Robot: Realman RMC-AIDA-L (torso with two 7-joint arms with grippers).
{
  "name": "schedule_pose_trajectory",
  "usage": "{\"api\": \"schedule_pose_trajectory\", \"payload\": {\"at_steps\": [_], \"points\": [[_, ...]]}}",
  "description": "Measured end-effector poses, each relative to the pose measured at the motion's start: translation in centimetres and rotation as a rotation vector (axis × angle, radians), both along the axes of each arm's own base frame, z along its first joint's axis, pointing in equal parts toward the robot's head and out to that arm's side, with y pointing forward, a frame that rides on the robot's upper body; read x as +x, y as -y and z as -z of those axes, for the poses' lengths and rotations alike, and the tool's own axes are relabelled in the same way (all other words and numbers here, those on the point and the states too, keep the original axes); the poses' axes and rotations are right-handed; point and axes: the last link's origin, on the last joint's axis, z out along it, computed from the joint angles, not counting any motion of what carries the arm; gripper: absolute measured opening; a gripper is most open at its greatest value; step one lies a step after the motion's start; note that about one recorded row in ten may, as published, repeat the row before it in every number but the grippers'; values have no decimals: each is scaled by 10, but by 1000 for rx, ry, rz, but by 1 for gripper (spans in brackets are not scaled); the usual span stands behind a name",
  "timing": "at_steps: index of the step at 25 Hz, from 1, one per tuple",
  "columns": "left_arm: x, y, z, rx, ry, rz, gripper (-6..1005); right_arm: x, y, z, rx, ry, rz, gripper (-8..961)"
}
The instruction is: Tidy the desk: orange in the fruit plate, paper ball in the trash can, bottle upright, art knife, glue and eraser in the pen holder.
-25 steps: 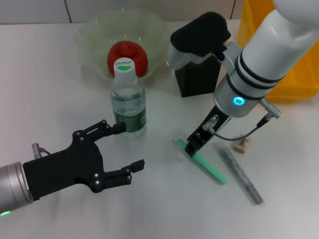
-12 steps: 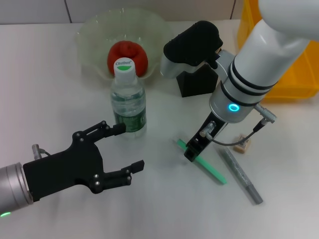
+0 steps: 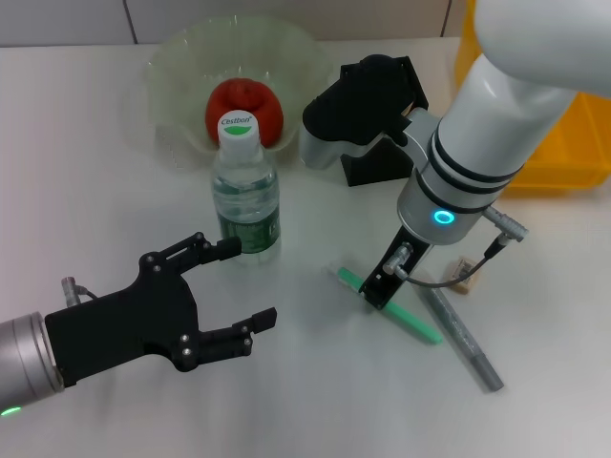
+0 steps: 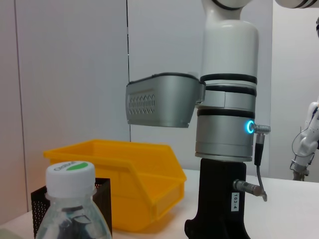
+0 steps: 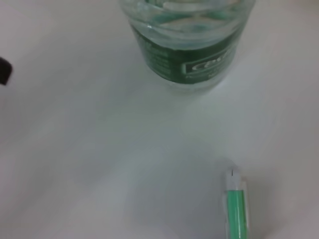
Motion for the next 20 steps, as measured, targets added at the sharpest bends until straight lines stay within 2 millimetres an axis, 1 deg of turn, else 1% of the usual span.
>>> {"api": "schedule_pose_trajectory", "payload": {"at_steps": [5, 7, 8, 9, 12, 13, 14, 17, 18, 19, 20], "points": [[0, 0, 0, 0, 0, 1, 860, -10, 3, -5, 19, -56, -22, 109], [0, 0, 0, 0, 0, 1, 860, -13, 1, -14, 43, -91, -22, 79], [0, 0, 0, -1, 1, 1, 860, -18, 0, -26, 73, -139, -12, 79], [0, 0, 0, -1, 1, 1, 860, -18, 0, -26, 73, -139, -12, 79], [0, 0, 0, -1, 2, 2, 860, -23, -4, -57, 164, -212, -27, 79], [1, 1, 0, -2, 3, 4, 860, -25, -7, -83, 261, -273, -66, 78], [1, 1, 0, -2, 3, 4, 860, -25, -7, -83, 261, -273, -66, 78], [1, 1, 0, -6, 8, 9, 860, -23, -5, -124, 442, -400, -201, 78], [1, 2, 0, -7, 9, 9, 860, -22, -2, -142, 555, -503, -326, 78], [1, 2, 0, -7, 9, 9, 860, -22, -2, -142, 555, -503, -326, 79], [1, 2, 0, -7, 9, 9, 860, -20, 1, -150, 618, -558, -400, 81]]}}
